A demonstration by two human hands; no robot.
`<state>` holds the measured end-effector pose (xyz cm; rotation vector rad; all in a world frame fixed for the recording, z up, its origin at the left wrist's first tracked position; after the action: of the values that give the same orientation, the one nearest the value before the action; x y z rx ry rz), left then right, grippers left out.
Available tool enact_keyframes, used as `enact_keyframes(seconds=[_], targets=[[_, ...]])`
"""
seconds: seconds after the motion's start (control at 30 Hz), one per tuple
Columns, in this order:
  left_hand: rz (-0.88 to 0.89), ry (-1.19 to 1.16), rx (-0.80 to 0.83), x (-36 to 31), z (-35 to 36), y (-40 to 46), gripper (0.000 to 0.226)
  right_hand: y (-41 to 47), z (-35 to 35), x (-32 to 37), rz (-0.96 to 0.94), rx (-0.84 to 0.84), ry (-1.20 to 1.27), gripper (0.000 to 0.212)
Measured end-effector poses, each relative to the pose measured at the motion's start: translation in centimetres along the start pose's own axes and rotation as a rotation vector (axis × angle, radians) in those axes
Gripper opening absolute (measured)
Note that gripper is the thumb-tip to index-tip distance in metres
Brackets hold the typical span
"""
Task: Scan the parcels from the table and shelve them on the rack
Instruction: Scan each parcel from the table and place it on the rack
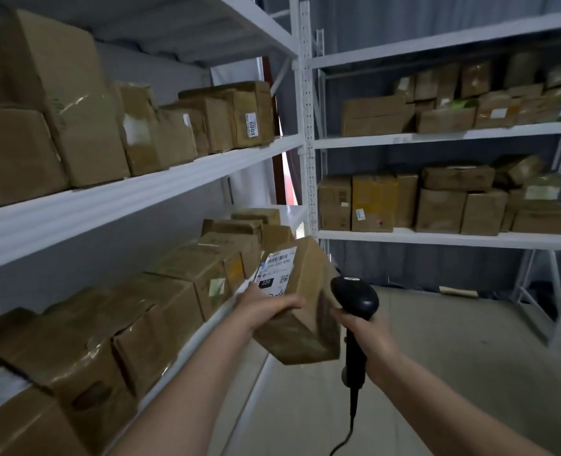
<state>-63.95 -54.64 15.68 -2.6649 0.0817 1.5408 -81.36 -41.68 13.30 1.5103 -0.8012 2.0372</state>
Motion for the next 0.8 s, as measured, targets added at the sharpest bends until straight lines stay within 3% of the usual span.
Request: enact_keyframes(seconds=[0.07,0.17,0.3,0.43,0.6,0.8], targets=[[-0.002,-0.062,-0.001,-1.4,0.4,1.4,0.098,1.4,0.4,0.6,-0.023,-0.009,0.021,0.019],[0.011,-0.101,-0.041,-2.8,0.8,3.1,0.055,4.1,1.5,0.9,-0.025,0.014,0.033,0.026],[-0.005,-0.059,-0.166,-3.9,1.0,6.1,0.088,8.7,3.4,0.7,0.003,0.066,0.061,0.032],[0.002,-0.062,-0.232,-5.8,2.8,9.8,0.071,14.4,4.7,0.9,0.009,0.124,0.083,0.035],[-0.016,-0.112,-0.311,-10.6,8.1,16.2,0.099,24.1,3.9,3.7,-0.010,0.164,0.081,0.035],[-0.036,-0.251,-0.347,-17.1,15.3,23.4,0.087,35.4,2.7,9.4,-0.028,0.211,0.033,0.027]])
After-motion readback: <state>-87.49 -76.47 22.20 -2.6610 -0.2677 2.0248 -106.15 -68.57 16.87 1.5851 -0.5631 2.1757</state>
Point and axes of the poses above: each hand's wrist, its own y-axis towards the middle knuckle, its own z-axis out of the palm, x = y × z, the point moved 8 cm from there along y, towards the middle knuckle, and after that the axes turned 14 degrees about -x, right-handed, at the moved point
